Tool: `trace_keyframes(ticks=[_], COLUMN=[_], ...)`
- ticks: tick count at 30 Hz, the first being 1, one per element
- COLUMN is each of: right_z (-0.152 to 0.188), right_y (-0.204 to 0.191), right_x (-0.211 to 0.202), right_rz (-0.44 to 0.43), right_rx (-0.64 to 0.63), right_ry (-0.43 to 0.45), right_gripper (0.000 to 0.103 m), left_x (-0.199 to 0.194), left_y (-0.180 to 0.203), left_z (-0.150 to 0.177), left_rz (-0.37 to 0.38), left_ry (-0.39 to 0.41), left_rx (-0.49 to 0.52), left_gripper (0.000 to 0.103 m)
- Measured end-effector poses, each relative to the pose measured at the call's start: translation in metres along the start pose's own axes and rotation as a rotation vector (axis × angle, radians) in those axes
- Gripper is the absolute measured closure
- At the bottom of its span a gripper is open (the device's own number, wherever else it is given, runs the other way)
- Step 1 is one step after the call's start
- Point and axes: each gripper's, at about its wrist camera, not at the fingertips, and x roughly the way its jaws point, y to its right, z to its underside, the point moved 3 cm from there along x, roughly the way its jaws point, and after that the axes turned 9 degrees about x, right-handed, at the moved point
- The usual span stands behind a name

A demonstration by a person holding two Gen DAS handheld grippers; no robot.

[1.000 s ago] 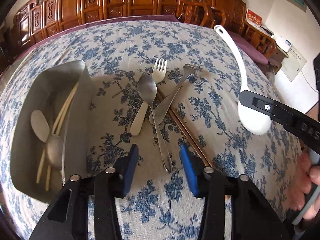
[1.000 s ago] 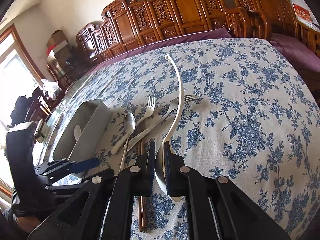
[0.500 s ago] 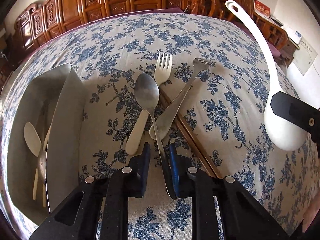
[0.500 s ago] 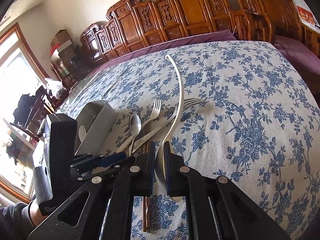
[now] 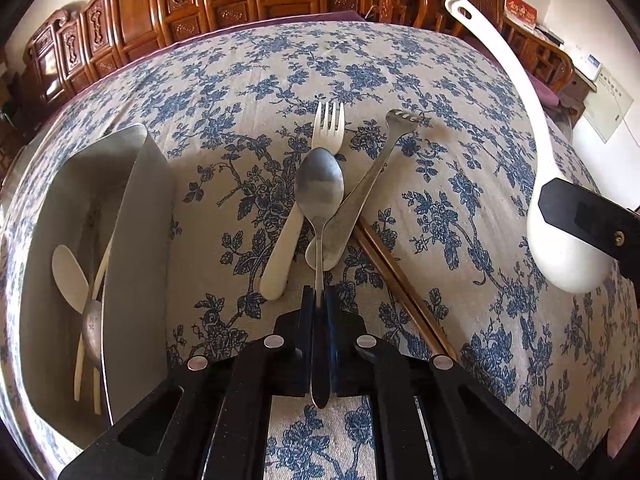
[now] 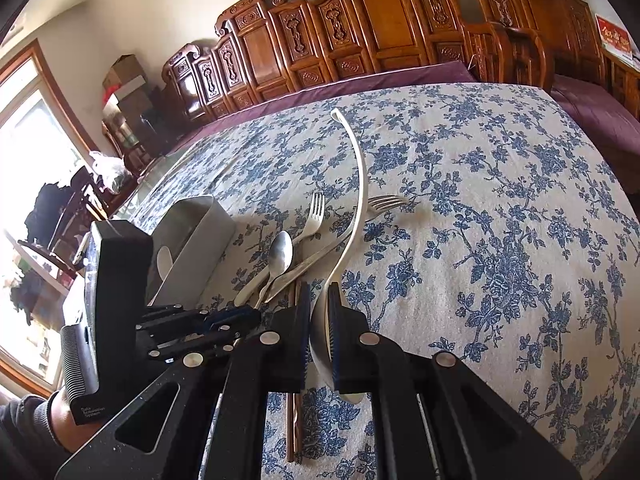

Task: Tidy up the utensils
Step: 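Grasp the metal spoon with the left gripper while the right gripper holds the white ladle, then carry the metal spoon into the grey tray and open the left gripper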

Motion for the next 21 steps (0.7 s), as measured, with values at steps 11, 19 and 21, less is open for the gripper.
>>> trace_keyframes(ticks=[11,19,21], right_z=[0.006,0.007,0.009], right_y=[-0.007,-0.015,-0.018], right_x=[0.006,0.011,0.013], right_rz=[0.011,0.014,0.014], right_rx=[-0.025,-0.045,-0.056], right_ry=[-0.015,-0.022,-0.026], right_gripper=[0.093,0.093,0.093], left_x=[-0.028,-0.057,-0.063], left_y=[-0.002,-0.015,-0.02], left_z=[0.0,0.0,0.002], left_rz=[0.008,0.014,0.01], left_ry=[0.064,0.112,0.122], left_rx=[0.021,0.02,0.02], left_gripper=[0.098,0.098,0.098])
